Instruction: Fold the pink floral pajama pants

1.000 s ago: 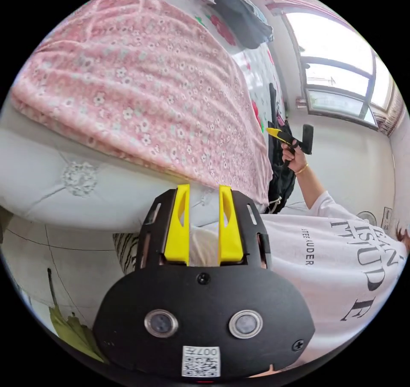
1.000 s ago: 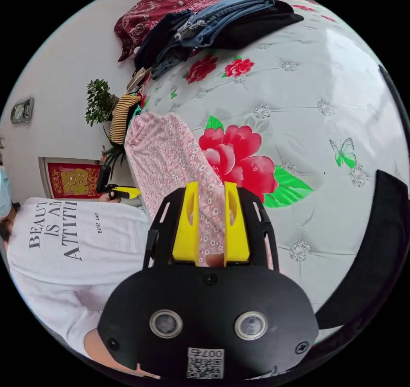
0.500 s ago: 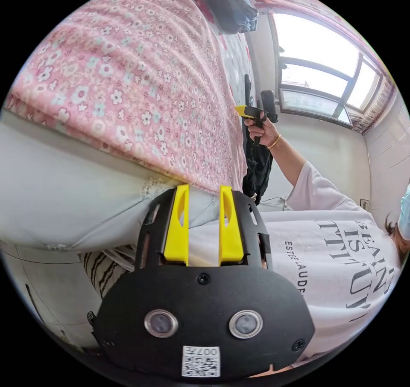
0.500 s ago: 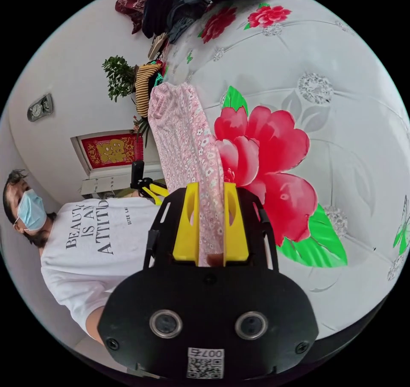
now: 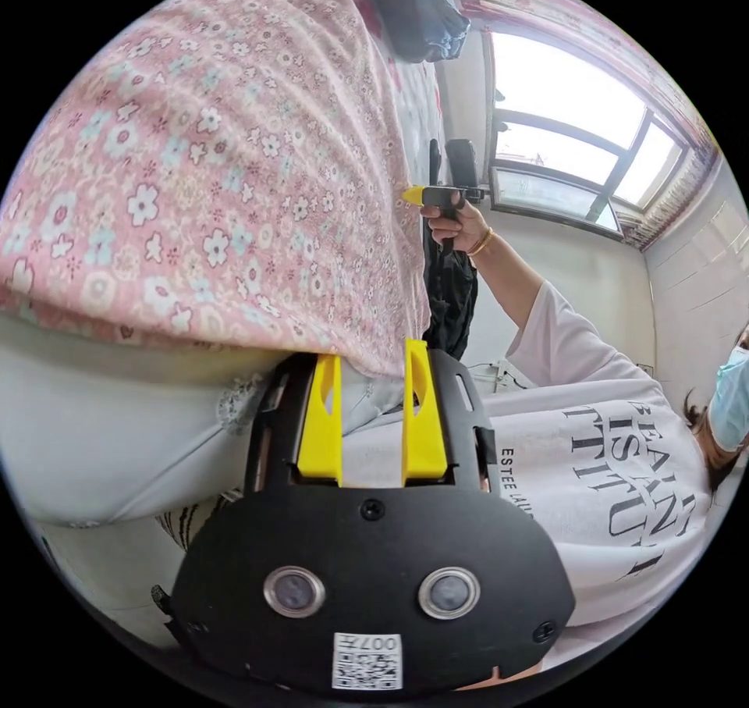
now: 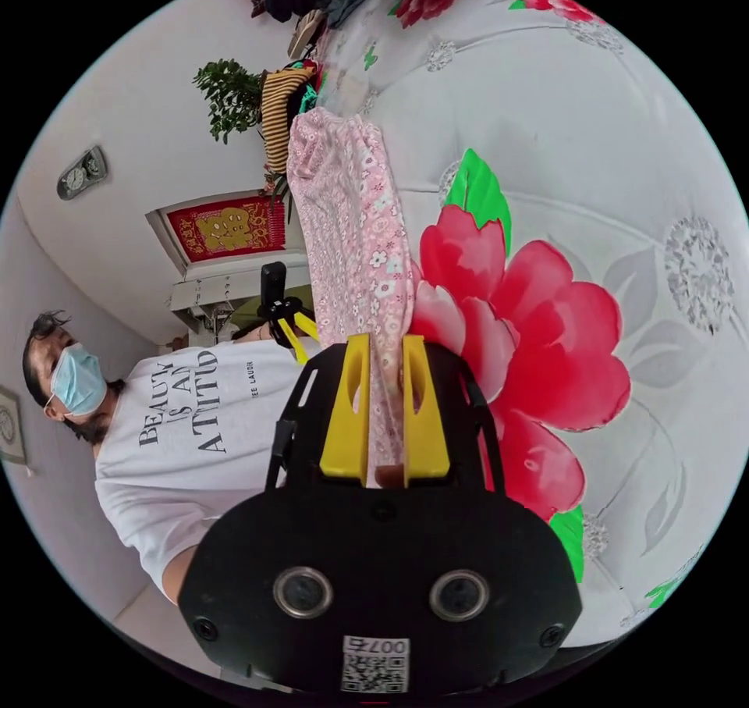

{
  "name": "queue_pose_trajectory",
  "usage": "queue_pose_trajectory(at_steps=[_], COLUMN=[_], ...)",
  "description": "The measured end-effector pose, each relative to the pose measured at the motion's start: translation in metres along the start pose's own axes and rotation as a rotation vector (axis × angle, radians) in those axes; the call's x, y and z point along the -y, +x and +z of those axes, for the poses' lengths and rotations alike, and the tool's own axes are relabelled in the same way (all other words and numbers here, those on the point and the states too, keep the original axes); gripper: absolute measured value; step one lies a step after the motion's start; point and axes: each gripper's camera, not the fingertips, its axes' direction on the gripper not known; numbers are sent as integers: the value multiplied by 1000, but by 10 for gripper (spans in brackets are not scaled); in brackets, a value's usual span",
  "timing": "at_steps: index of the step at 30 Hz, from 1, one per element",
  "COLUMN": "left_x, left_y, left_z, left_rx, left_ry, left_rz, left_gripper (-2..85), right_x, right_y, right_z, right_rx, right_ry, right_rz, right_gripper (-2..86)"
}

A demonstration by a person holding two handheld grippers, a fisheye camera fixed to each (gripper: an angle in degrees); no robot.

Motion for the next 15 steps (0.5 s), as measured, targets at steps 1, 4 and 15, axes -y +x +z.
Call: queue_pose_trajectory(at_steps=[1, 4, 15], left_x=[1, -5, -90], left_y=[1, -3, 122], left_z=[2, 5, -134], left_rx=[9, 73, -153], left_ry=[-7, 20, 328], left_rz=[-9, -67, 405], left_gripper=[99, 9, -9], right_x=[-2, -18, -184], right_y=[2, 6, -171], right_z=[0, -1, -80], right_rx=[8, -7, 165], right_ry=[-4, -19, 487], right_rz=[-1, -13, -619], right_gripper=[39, 22, -2])
